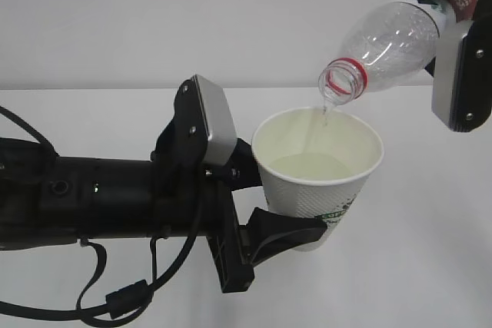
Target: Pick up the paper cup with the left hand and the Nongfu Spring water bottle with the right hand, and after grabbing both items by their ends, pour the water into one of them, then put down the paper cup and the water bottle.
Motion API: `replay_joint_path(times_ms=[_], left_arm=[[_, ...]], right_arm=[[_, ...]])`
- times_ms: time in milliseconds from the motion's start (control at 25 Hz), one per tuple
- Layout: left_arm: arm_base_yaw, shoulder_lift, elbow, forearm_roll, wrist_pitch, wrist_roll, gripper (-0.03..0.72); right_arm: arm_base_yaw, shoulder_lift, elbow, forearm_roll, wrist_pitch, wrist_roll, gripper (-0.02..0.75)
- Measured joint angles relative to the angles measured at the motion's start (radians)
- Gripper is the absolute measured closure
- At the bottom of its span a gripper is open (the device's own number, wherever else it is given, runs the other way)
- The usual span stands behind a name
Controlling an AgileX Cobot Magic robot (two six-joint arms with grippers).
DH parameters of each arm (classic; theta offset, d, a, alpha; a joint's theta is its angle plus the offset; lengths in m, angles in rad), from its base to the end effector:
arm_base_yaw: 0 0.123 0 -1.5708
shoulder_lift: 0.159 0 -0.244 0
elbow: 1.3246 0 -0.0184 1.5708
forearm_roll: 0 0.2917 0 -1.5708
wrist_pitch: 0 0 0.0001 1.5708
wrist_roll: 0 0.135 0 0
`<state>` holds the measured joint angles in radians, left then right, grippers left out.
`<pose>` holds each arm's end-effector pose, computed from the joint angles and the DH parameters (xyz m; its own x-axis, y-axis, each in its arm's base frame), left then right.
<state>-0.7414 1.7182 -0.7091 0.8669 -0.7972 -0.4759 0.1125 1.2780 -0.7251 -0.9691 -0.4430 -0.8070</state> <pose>0.2242 -0.3050 0.0969 -0.0385 0.2752 -0.9606 0.9758 0.2174 0.0232 0.3524 0.0877 0.2247 0.4748 -0.8762 0.0828 -0.1279 -0.1618 -0.9785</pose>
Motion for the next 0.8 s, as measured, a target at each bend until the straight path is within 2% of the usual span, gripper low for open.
replay_joint_path(times_ms=[800], left_arm=[[0.000,0.000,0.000,0.000,0.002,0.000,0.188]], right_arm=[[0.000,0.000,0.000,0.002,0.000,-0.002,0.216]])
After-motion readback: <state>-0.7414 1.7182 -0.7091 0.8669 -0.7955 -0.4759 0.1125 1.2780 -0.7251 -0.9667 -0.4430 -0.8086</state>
